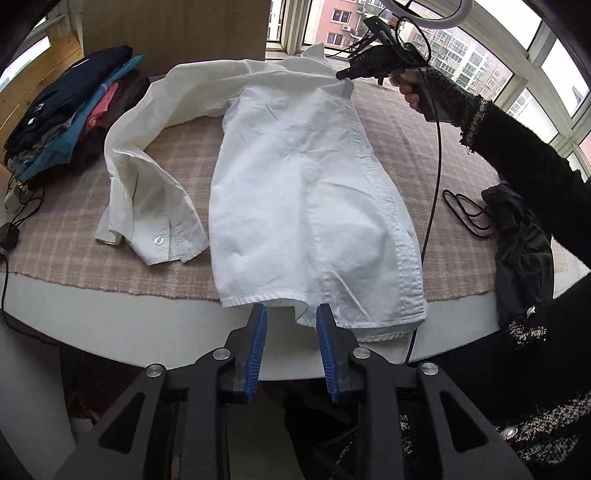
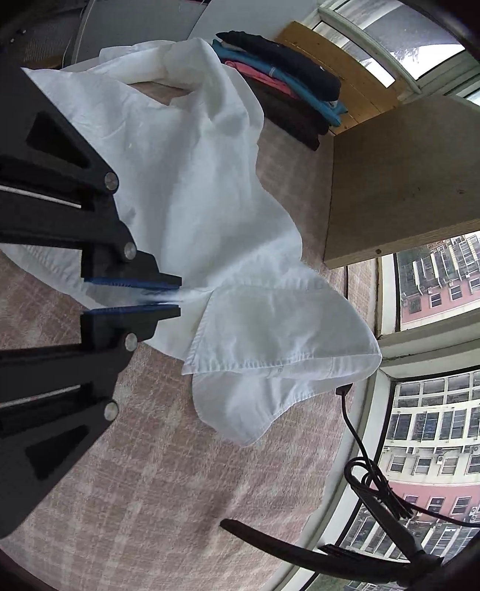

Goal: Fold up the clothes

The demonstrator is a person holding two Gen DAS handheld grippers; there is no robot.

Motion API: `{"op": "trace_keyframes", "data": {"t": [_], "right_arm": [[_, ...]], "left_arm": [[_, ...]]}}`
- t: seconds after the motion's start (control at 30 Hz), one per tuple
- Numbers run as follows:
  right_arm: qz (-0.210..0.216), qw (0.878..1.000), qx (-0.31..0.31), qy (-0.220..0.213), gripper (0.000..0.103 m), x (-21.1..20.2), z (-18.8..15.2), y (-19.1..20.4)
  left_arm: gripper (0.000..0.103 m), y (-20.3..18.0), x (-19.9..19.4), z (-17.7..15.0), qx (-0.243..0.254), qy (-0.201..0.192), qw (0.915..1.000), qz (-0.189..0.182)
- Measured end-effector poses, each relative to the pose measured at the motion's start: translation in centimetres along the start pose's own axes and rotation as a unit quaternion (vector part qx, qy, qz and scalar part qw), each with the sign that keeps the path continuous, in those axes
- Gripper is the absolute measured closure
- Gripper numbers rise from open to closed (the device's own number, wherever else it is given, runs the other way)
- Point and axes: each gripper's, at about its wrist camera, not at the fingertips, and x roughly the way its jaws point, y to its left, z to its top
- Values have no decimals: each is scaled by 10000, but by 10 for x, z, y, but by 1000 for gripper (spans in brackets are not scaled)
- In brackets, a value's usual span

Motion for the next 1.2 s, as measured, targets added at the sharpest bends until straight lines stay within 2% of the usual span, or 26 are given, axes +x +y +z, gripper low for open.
{"op": "trace_keyframes", "data": {"t": [0.07, 0.13, 0.27, 0.37, 0.47, 0.6, 0.7, 0.73, 0.87, 0.97, 1.0, 1.03, 1.07, 1.2], "right_arm": [[128, 9999, 6, -33, 89, -18, -11, 2], [420, 9991, 22, 28, 89, -37, -30, 7], [845, 9964, 21, 78, 88, -79, -86, 25], [1008, 9947, 186, 106, 80, -107, -138, 39], [1206, 9909, 569, 209, 79, -125, -196, 53], [1246, 9867, 972, 391, 78, -128, -268, 85], [1272, 9840, 1146, 504, 78, -115, -303, 110], [1308, 9831, 1175, 513, 77, -110, -310, 118], [1179, 9857, 1080, 522, 61, -95, -325, 144], [954, 9899, 929, 487, 62, -88, -330, 160], [887, 9909, 896, 478, 68, -86, -330, 164], [931, 9901, 940, 477, 96, -86, -328, 166], [1002, 9885, 1046, 444, 100, -89, -326, 166], [1012, 9871, 1241, 61, 100, -124, -301, 165]], "left_arm": [[76, 23, 8, -6, -4, 160, 9997, 193], [76, 33, 23, -8, 92, 334, 9993, 141], [76, 32, 54, -5, 316, 505, 9975, -385], [69, 29, 70, 4, 469, 436, 9949, -781], [69, 32, 79, 16, 519, 325, 9919, -1109], [96, 32, 72, 27, 751, 242, 9877, -1353], [96, 31, 58, 32, 1132, 87, 9838, -1384], [96, 31, 55, 35, 1244, 56, 9824, -1394], [96, 32, 47, 47, 1606, 17, 9770, -1405], [96, 27, 40, 55, 1916, -50, 9713, -1406], [96, 24, 37, 57, 2030, -88, 9691, -1396], [96, 22, 33, 60, 2135, -132, 9670, -1385], [96, 21, 31, 63, 2214, -175, 9654, -1366], [97, 25, 16, 76, 2369, -370, 9618, -1321]]}}
